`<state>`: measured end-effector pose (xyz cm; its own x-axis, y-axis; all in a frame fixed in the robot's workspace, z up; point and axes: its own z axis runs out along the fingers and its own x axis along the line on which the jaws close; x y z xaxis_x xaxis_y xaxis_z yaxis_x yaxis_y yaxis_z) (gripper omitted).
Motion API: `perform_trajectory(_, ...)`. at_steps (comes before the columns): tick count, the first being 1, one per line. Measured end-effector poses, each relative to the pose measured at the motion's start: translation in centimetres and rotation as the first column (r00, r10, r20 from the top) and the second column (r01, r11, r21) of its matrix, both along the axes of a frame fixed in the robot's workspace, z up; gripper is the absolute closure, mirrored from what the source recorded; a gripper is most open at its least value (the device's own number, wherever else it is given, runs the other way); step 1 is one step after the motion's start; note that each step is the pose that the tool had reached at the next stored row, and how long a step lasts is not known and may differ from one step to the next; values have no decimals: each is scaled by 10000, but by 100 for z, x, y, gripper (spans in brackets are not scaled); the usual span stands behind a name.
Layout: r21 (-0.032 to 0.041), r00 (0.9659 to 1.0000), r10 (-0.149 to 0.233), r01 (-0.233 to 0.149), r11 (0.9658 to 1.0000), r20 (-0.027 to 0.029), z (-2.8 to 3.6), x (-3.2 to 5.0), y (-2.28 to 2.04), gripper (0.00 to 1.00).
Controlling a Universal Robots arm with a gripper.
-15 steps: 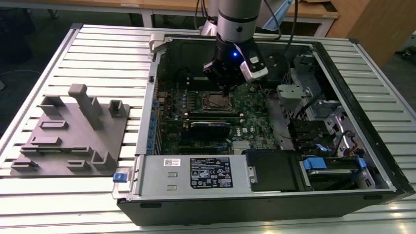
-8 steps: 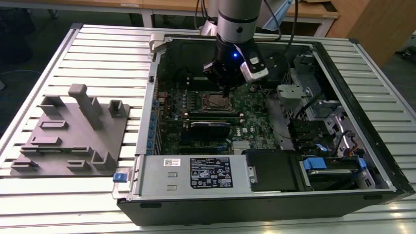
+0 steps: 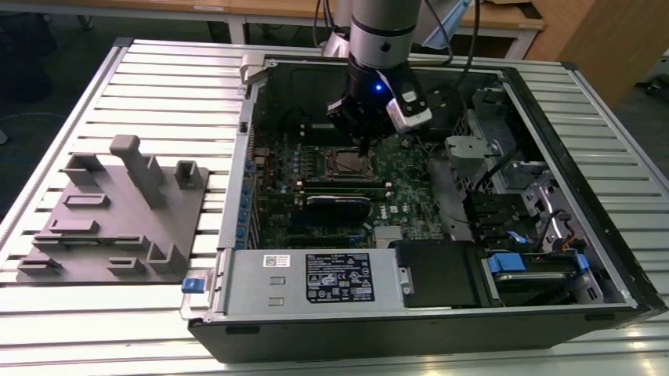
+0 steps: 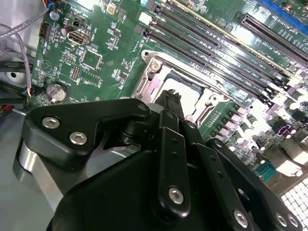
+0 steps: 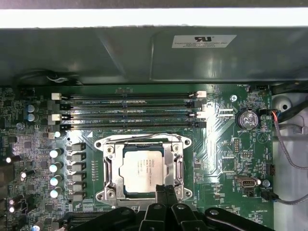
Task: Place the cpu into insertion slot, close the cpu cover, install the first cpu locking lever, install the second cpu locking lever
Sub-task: 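Install the second cpu locking lever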
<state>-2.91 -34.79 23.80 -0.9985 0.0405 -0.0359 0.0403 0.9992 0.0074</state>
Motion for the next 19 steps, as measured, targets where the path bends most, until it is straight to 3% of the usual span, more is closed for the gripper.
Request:
perform_trajectory(9, 0, 10000, 2, -2, 10000, 0, 2, 0, -9, 89)
perform_trajectory(17, 3, 10000, 0, 0, 10000, 1, 1, 0, -73, 89)
perform_trajectory(19, 80, 10000, 0, 0, 10000, -1, 2, 0, -77, 89)
